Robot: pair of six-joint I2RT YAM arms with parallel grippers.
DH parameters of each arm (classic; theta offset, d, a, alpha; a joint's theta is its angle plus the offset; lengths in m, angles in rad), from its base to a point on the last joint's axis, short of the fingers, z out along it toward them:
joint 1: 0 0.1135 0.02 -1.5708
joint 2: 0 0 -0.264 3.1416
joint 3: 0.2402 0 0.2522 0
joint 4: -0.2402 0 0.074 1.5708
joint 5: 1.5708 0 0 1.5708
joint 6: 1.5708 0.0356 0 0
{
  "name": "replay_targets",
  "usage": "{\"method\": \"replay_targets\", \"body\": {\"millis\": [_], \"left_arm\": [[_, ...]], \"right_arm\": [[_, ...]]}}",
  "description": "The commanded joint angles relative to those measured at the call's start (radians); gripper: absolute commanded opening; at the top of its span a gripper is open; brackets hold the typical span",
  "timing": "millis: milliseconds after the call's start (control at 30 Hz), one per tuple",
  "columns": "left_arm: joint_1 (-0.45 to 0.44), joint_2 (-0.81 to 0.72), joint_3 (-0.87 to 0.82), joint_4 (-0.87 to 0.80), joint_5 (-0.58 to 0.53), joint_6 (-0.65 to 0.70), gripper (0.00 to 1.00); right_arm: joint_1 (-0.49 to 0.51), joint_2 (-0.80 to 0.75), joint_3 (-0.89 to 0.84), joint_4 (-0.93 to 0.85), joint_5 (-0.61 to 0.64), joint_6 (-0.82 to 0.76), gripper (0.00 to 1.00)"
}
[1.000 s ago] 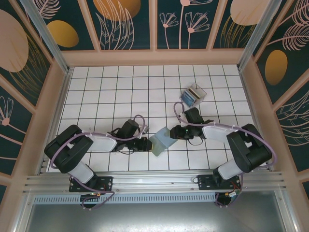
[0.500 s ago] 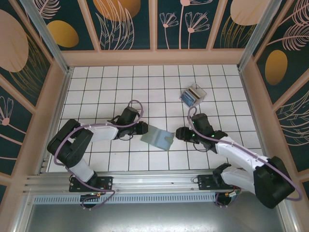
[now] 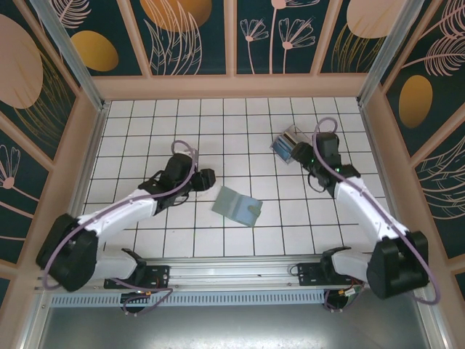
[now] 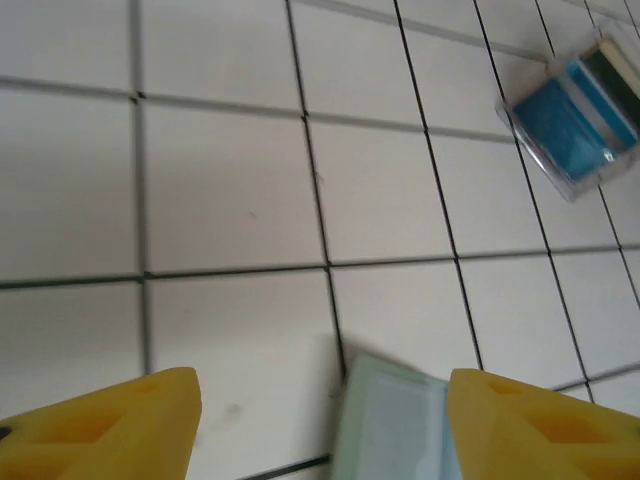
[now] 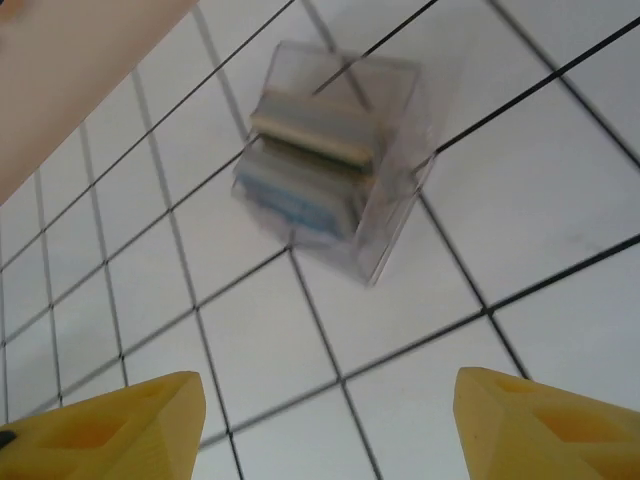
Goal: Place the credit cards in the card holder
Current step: Move the storage box to the center of the table.
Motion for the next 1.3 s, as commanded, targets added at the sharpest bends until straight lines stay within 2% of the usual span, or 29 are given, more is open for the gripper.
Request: {"method": "replay_targets", "body": {"millis": [0, 33, 200, 367, 567, 700, 900, 1100, 1267], "left_arm": [[0.005, -0.100, -0.008, -0.133, -0.280, 0.011, 0.87], [0.003, -0.134, -0.021, -0.142, -0.307, 0.012, 0.98], [0.005, -0.197, -0.015, -0.208, -0.309, 0.065, 0.99], [0.005, -0.164, -0.009, -0.233, -0.230, 0.136, 0.99], [0.024, -0.042, 0.028, -0.329, -0.229, 0.131, 0.98], [0.026, -0.042, -0.008, -0.284, -0.198, 0.108, 0.98], [0.030, -0.015, -0.014, -0.256, -0.144, 0.094, 0.99], [0.032, -0.010, -0.024, -0.232, -0.130, 0.084, 0.99], [0.031, -0.008, -0.024, -0.209, -0.087, 0.101, 0.99]], "right_arm": [[-0.029, 0.115, 0.084, -0.060, -0.015, -0.023, 0.69], [-0.039, 0.151, 0.116, -0.059, -0.024, -0.070, 0.69], [-0.067, 0.343, 0.306, -0.120, -0.074, -0.461, 0.66], [-0.120, 0.477, 0.441, -0.160, -0.220, -0.615, 0.65], [-0.126, 0.628, 0.595, -0.240, -0.215, -0.666, 0.64], [-0.124, 0.686, 0.636, -0.253, -0.252, -0.672, 0.62], [-0.122, 0.763, 0.698, -0.306, -0.181, -0.689, 0.62], [-0.096, 0.788, 0.701, -0.334, -0.266, -0.695, 0.56], [-0.069, 0.763, 0.707, -0.341, -0.331, -0.707, 0.56]]}}
